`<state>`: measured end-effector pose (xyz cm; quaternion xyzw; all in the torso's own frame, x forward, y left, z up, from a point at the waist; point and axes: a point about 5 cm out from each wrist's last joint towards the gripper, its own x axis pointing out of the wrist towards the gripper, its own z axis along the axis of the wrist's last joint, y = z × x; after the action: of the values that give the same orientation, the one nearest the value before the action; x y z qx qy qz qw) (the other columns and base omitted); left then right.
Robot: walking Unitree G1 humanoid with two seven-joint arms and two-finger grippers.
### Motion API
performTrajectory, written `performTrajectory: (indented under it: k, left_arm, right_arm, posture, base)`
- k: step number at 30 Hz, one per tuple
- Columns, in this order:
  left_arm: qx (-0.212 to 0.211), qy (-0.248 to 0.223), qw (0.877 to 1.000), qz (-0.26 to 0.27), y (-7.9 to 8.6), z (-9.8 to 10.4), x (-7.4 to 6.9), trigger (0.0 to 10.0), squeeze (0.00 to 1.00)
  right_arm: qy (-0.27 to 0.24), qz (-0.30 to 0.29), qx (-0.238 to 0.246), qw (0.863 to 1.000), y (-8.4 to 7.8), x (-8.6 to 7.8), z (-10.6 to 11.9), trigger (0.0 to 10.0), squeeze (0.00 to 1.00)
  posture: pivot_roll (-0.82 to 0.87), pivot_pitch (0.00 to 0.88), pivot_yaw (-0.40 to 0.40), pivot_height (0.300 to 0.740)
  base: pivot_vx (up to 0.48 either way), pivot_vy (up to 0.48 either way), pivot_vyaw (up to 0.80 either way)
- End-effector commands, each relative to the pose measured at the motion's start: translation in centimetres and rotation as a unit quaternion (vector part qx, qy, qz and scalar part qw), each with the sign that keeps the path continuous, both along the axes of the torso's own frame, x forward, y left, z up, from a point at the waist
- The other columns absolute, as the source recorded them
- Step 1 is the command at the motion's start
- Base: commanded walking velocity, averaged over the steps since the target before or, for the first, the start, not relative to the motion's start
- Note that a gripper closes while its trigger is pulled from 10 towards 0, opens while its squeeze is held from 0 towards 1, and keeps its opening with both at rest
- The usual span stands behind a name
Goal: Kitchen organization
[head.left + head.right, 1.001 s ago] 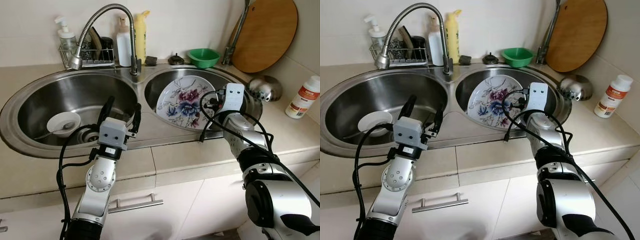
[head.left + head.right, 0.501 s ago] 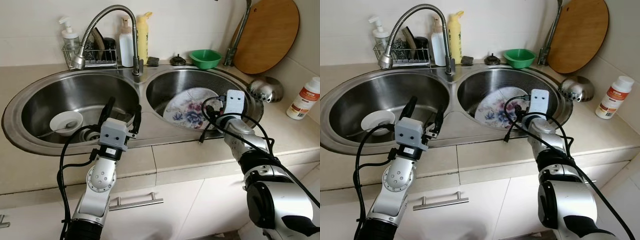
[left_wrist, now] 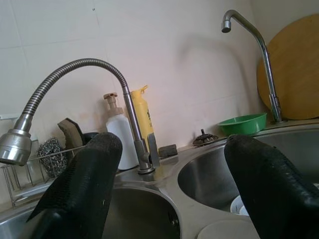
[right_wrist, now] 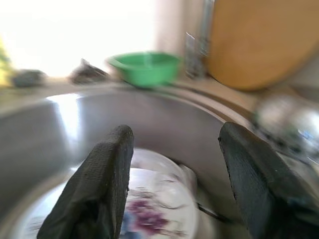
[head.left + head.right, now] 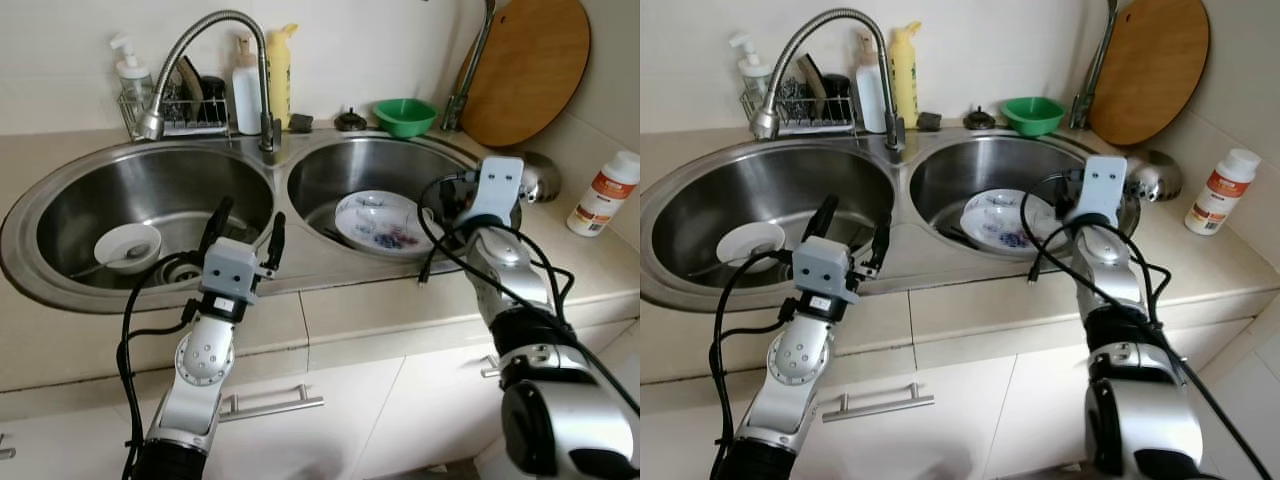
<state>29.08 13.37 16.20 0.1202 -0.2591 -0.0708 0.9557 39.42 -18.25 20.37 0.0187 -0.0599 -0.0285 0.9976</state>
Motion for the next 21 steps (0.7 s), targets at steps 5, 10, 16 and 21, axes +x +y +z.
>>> performTrajectory:
  k: [5,10,16,21]
  left_arm:
    - [0.0,0.011,1.0,-0.004,-0.2,-0.3,0.1,10.0,0.0]
    - [0.0,0.011,1.0,-0.004,-0.2,-0.3,0.1,10.0,0.0]
    - [0.013,-0.051,0.998,0.026,0.4,1.5,-0.2,10.0,0.0]
    - [0.012,-0.061,0.998,0.032,0.5,1.8,-0.2,10.0,0.0]
  right_arm:
    - [-0.044,0.023,0.014,0.999,0.6,-0.4,1.1,10.0,0.52]
    - [-0.046,0.024,0.013,0.999,0.6,-0.6,1.1,10.0,0.52]
    - [-0.122,0.086,0.076,0.986,3.5,-3.4,0.6,10.0,0.0]
    - [-0.146,0.082,0.064,0.984,3.5,-3.9,0.8,10.0,0.0]
  posture:
    - [0.0,0.0,-0.042,0.74]
    - [0.0,0.0,-0.042,0.74]
    - [0.01,0.0,-0.04,0.74]
    - [0.0,0.0,-0.04,0.74]
  base:
    - [0.0,0.0,0.0]
    - [0.0,0.0,0.0]
    - [0.0,0.0,0.0]
    - [0.0,0.0,0.0]
